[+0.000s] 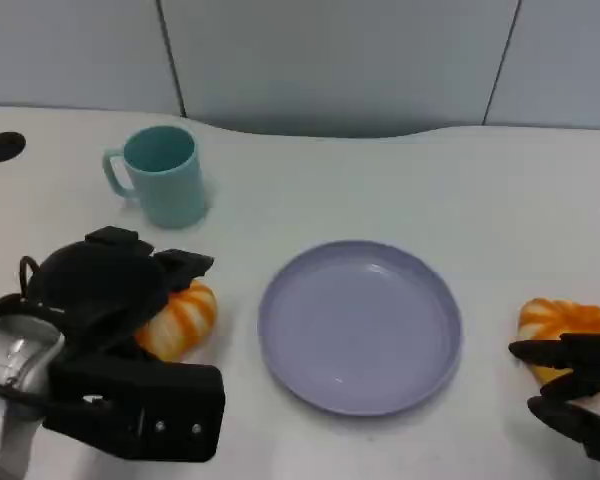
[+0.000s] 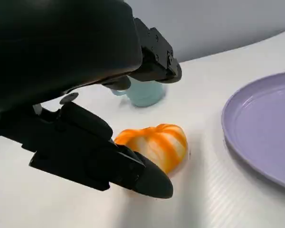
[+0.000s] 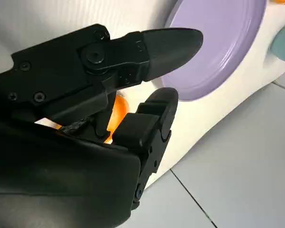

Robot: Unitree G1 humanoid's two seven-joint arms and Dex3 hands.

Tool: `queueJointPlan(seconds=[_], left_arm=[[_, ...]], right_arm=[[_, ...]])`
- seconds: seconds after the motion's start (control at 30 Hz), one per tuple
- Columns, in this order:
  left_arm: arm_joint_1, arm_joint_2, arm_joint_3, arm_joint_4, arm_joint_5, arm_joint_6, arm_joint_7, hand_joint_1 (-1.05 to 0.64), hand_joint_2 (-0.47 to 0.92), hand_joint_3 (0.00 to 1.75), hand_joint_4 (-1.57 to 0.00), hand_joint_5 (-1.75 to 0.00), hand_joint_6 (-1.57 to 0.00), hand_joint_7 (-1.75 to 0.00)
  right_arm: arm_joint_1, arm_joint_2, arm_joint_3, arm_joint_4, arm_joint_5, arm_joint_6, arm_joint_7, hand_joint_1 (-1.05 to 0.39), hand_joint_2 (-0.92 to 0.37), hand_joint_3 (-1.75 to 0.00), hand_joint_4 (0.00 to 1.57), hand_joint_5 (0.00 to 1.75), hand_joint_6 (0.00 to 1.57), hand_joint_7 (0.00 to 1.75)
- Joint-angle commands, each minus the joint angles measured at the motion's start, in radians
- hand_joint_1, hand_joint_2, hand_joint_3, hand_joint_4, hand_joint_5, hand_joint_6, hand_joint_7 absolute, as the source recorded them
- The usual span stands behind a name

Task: Grasp the bread from the table and place it into the plate.

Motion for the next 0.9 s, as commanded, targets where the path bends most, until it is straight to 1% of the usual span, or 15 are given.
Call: queueJointPlan(seconds=[0.03,0.13,0.2,0.3,0.4,0.57,0.7,0.8,0.9], left_arm=[[-0.036,0.018,-0.014,0.017,0.011,0.019,-0.033,-0.63,0.71,0.0,0.0,-0.23,-0.2,0.0],[-0.053,0.015,-0.025,0.023,0.013,0.031,-0.051,-0.56,0.68,0.0,0.0,-0.19,-0.19,0.0],[-0.061,0.011,-0.034,0.032,0.02,0.038,-0.046,-0.53,0.66,0.0,0.0,-0.19,-0.19,-0.01],[-0.083,0.006,-0.053,0.063,0.037,0.05,-0.049,-0.51,0.66,0.0,0.0,-0.18,-0.19,0.0],[-0.106,0.002,-0.066,0.097,0.038,0.057,-0.052,-0.52,0.66,0.0,0.0,-0.19,-0.18,0.0],[-0.149,-0.025,-0.08,0.188,0.023,0.059,-0.019,-0.56,0.67,0.0,0.0,-0.21,-0.19,0.0],[-0.217,-0.046,-0.106,0.327,0.012,0.038,0.005,-0.56,0.69,0.01,0.0,-0.22,-0.18,0.0],[-0.246,-0.055,-0.121,0.396,0.008,0.024,0.028,-0.58,0.7,0.01,0.0,-0.22,-0.18,0.0],[-0.28,-0.07,-0.137,0.479,0.001,0.012,0.054,-0.62,0.72,0.01,0.0,-0.21,-0.18,0.0]], right_arm=[[0.007,-0.005,-0.008,-0.02,-0.003,0.018,-0.005,-0.24,-0.92,-0.26,0.73,0.68,0.9,0.0],[0.011,-0.007,-0.007,-0.028,-0.007,0.027,-0.006,-0.25,-0.92,-0.26,0.72,0.68,0.89,0.0],[0.012,-0.007,-0.006,-0.024,-0.008,0.017,-0.009,-0.24,-0.92,-0.26,0.73,0.68,0.89,0.0],[0.015,-0.007,-0.005,-0.02,0.003,0.013,-0.004,-0.24,-0.92,-0.26,0.74,0.68,0.89,0.0],[0.018,-0.008,-0.005,-0.027,0.002,0.022,-0.002,-0.24,-0.92,-0.26,0.74,0.69,0.89,0.0],[0.019,-0.007,-0.005,-0.033,-0.004,0.027,-0.006,-0.25,-0.92,-0.26,0.72,0.68,0.89,0.0],[0.022,-0.008,-0.006,-0.033,-0.003,0.019,-0.008,-0.25,-0.92,-0.26,0.71,0.68,0.89,0.0],[0.023,-0.009,-0.006,-0.034,-0.006,0.017,-0.011,-0.25,-0.92,-0.27,0.71,0.68,0.89,0.0],[0.025,-0.009,-0.006,-0.038,-0.007,0.018,-0.012,-0.26,-0.92,-0.27,0.7,0.67,0.88,0.0]])
